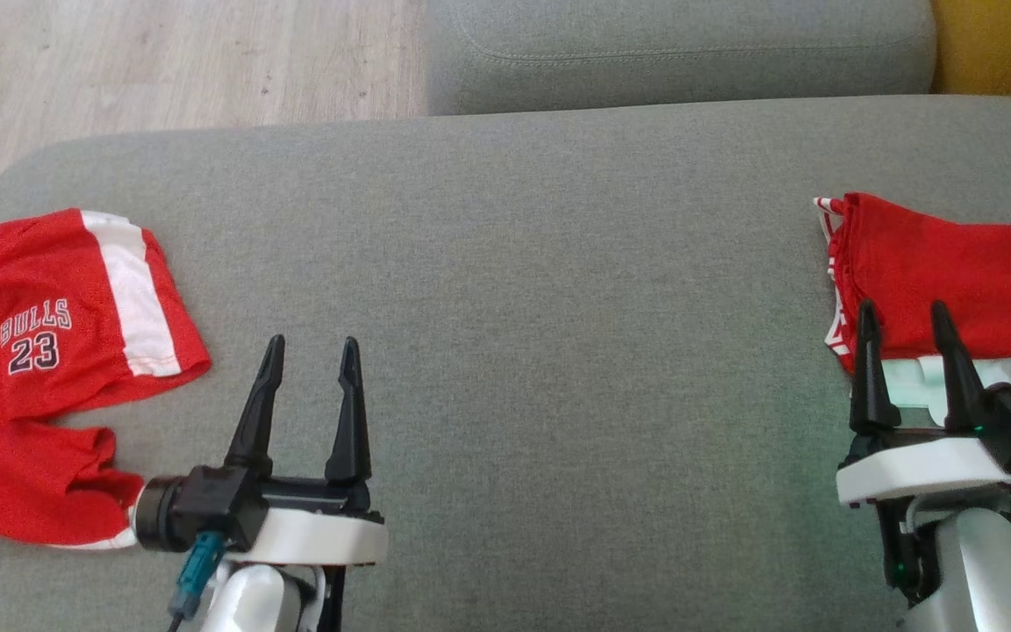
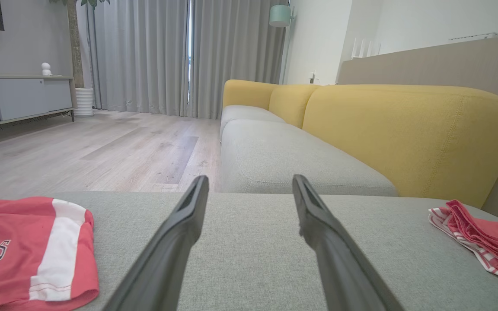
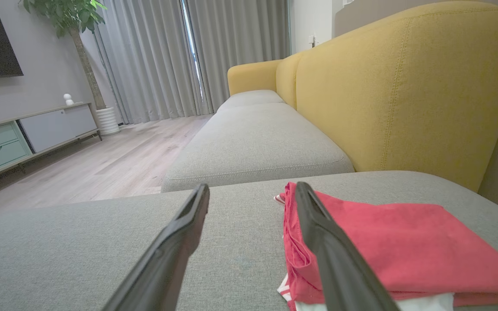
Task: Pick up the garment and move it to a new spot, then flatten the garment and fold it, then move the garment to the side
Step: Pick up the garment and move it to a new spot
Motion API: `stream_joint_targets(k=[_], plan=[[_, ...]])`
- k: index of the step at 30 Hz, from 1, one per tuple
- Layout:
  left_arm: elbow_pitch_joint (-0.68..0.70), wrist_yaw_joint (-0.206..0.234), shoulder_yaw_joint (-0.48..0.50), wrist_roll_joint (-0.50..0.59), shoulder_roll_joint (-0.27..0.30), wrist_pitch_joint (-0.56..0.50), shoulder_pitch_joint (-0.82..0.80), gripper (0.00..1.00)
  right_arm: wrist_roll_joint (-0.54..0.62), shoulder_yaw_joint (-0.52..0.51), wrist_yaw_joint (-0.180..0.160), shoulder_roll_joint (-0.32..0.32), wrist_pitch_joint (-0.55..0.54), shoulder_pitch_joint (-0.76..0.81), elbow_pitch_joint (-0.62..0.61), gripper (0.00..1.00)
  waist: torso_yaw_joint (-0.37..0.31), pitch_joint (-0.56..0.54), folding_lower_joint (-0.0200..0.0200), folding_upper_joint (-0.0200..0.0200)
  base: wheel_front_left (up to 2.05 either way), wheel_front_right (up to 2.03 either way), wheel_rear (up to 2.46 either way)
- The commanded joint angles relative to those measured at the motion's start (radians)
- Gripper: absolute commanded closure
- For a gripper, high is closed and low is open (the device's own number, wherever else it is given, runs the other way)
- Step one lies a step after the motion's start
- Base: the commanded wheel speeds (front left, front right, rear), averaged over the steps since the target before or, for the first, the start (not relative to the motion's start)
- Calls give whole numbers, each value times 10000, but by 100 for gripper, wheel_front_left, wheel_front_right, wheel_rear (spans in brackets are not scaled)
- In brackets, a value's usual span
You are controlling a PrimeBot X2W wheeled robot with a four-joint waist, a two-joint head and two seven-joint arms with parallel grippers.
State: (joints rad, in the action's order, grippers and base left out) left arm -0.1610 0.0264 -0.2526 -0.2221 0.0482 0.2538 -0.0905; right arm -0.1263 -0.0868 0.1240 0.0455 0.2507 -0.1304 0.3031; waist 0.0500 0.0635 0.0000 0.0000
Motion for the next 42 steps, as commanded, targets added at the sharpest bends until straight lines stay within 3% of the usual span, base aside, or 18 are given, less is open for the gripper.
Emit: stream_joint_targets(k=[1,42], plan=[[340,16,363,-92,20,80,-317,0,-77,215,67,48,108,-235,-376,0,1,14,0,0,0,0,0],[379,4,319,-104,20,80,-438,0,-9,266,67,47,110,-270,-275,0,14,155,0,0,0,0,0]])
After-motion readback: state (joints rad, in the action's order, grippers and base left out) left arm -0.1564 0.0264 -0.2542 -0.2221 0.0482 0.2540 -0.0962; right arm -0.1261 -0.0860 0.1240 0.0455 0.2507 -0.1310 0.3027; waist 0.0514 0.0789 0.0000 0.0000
